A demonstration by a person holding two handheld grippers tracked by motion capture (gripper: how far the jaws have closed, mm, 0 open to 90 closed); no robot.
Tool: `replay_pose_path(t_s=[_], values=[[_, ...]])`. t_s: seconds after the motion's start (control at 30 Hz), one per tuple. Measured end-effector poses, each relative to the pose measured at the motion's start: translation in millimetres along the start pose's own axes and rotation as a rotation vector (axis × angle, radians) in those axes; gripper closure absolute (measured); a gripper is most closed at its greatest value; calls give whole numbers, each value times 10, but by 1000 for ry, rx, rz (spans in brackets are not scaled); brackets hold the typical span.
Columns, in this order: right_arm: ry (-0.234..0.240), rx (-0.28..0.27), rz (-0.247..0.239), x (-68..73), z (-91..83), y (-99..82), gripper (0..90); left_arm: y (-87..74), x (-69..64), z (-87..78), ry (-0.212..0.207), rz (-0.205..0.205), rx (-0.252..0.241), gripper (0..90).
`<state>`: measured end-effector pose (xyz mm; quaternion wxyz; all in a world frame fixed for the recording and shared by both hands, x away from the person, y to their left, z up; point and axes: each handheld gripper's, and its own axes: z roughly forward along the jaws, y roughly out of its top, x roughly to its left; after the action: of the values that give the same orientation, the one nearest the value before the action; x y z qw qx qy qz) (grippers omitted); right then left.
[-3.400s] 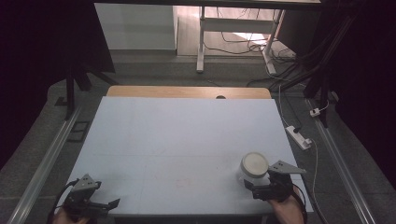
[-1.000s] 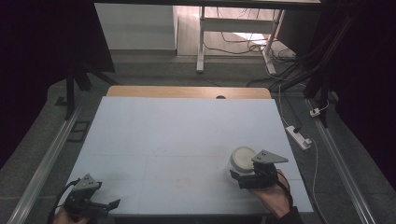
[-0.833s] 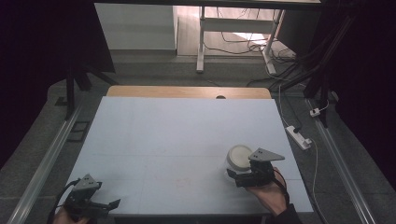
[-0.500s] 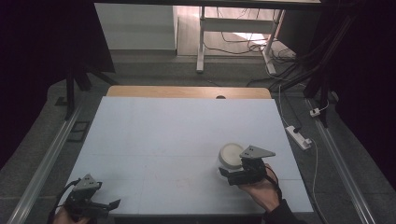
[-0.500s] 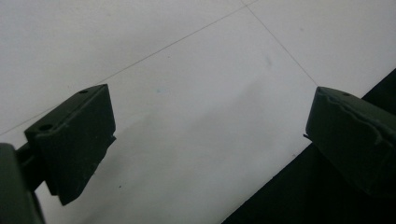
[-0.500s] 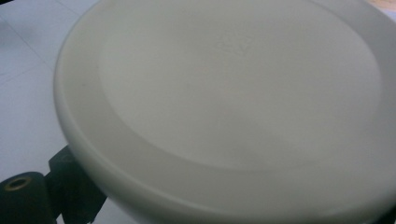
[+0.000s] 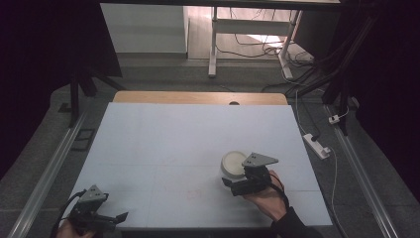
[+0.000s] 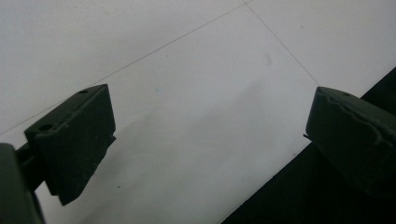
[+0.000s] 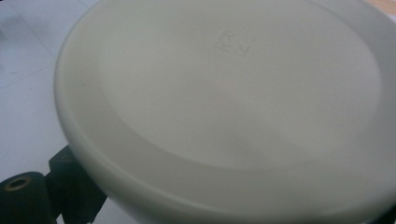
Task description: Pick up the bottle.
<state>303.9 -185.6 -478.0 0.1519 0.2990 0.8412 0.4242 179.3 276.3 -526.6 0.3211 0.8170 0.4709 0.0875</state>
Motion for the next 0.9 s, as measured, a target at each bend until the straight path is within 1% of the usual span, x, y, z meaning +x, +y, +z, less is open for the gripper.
replay_pose_path(t_s=[0.43, 0.9], values=[[50, 3, -30, 149, 200, 129, 64, 0, -1, 0, -2, 4, 2, 27], [90, -4, -62, 280, 353, 235, 64, 0, 0, 0, -2, 4, 1, 27]])
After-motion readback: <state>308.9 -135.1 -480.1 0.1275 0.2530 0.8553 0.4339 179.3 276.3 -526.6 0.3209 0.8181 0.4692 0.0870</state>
